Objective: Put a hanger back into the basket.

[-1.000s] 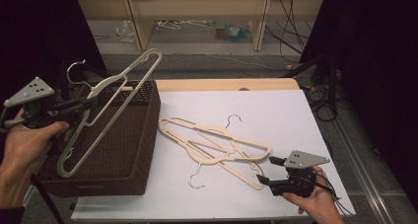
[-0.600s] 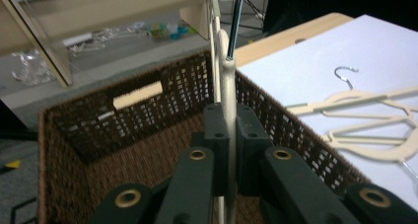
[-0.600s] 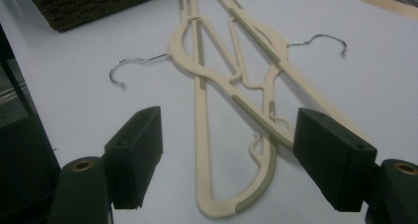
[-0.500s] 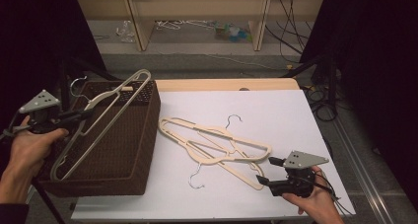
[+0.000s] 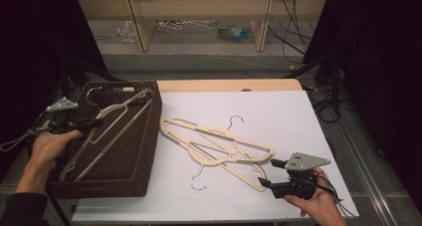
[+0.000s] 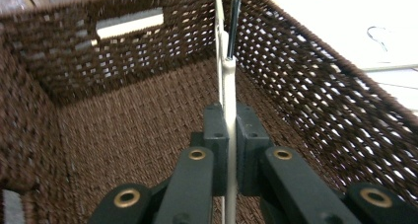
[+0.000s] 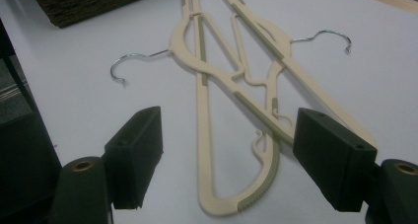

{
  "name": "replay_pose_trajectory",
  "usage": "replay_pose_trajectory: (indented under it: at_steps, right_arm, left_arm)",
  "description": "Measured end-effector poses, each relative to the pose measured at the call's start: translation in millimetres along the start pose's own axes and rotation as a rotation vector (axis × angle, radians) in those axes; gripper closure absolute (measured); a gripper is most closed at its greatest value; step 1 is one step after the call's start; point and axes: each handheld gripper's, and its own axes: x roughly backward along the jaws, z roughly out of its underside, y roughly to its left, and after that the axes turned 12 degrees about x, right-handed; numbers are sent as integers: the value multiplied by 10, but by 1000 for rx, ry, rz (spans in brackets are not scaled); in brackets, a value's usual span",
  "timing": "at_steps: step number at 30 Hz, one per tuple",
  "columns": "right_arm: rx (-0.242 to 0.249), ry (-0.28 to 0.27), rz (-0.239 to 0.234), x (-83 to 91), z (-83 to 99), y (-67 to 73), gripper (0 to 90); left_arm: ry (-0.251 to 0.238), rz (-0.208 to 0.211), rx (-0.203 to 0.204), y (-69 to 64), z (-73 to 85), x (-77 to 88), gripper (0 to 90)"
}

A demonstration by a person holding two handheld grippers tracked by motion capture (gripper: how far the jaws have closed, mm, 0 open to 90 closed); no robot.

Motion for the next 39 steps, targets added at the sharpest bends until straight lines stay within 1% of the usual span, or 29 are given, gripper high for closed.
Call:
replay_pose_trajectory:
  at_steps: [4,5,6,7,8,9,10,11,12,13,14,15,16,18,20,22,23,24,25,26,27,28,31,33,34,35,37,38,39]
  right_arm:
    - [1,-3,3,2,-2,0,283]
    - [0,-2,3,2,-1,0,283]
    - [0,-2,3,2,0,0,283]
    - [0,-2,2,0,1,0,283]
    - [-2,1,-5,0,-1,3,283]
    - [-2,1,-5,0,-1,3,283]
    - [-2,1,-6,-1,-2,4,284]
    - [-2,1,-6,-1,-2,4,283]
    - [-3,2,-5,-1,-2,4,283]
    - [-3,2,-5,-1,-2,4,283]
    - [0,0,-4,-1,-1,2,283]
    - [-1,0,-4,-1,-1,2,283]
    - [-3,2,-5,0,-1,4,284]
    - [-2,2,-5,-1,0,4,283]
    - [-2,0,-5,0,0,4,283]
    - [1,-1,-1,-1,0,0,283]
    - [-1,-2,-1,-2,0,1,283]
    - [-1,-2,-1,-3,1,1,283]
    - [-4,-2,-3,-2,1,3,283]
    - [-4,-3,-3,-3,2,4,283]
    - [4,-6,-3,-12,7,-1,283]
    - [4,-6,-3,-12,7,-1,283]
    - [-7,-14,3,-24,21,8,279]
    - [-13,-21,-5,-33,27,8,277]
    - [-6,-22,1,-40,43,-3,267]
    - [-15,-27,-3,-43,50,-5,251]
    - [-15,-31,7,-48,58,-10,241]
    - [-19,-35,9,-50,63,-14,236]
    - [-24,-41,13,-49,67,-19,229]
  left_arm:
    - [0,-22,0,44,29,-66,835]
    - [3,-46,-4,48,33,-68,826]
    - [48,-70,-40,80,24,-47,809]
    - [49,-84,-37,88,28,-55,785]
    - [36,-100,-13,82,37,-69,753]
    - [52,-114,-27,106,33,-59,753]
    - [33,-133,-6,96,40,-70,743]
    - [48,-135,-6,112,43,-63,722]
    - [65,-156,-6,119,41,-51,692]
    - [65,-172,10,116,46,-48,692]
    - [59,-196,23,109,51,-49,652]
    - [57,-225,8,118,48,-46,616]
    - [57,-241,16,118,52,-43,565]
    - [54,-255,40,99,63,-29,542]
    - [27,-275,77,63,65,3,463]
    - [1,-278,83,10,68,48,428]
    - [-14,-272,91,-35,73,64,408]
    - [-40,-252,102,-94,81,69,382]
    - [-51,-225,99,-159,87,85,363]
    - [-63,-196,87,-235,97,106,350]
    - [-95,-133,68,-415,119,127,328]
    - [-95,-133,68,-415,119,127,310]
    - [-139,-51,45,-698,158,152,281]
    - [-164,10,21,-889,189,154,268]
    - [-169,38,7,-984,207,159,262]
    - [-175,70,-12,-1073,223,161,251]
    - [-192,117,-24,-1250,264,157,244]
    - [-205,135,-44,-1330,283,156,239]
    - [-209,160,-52,-1405,304,152,229]
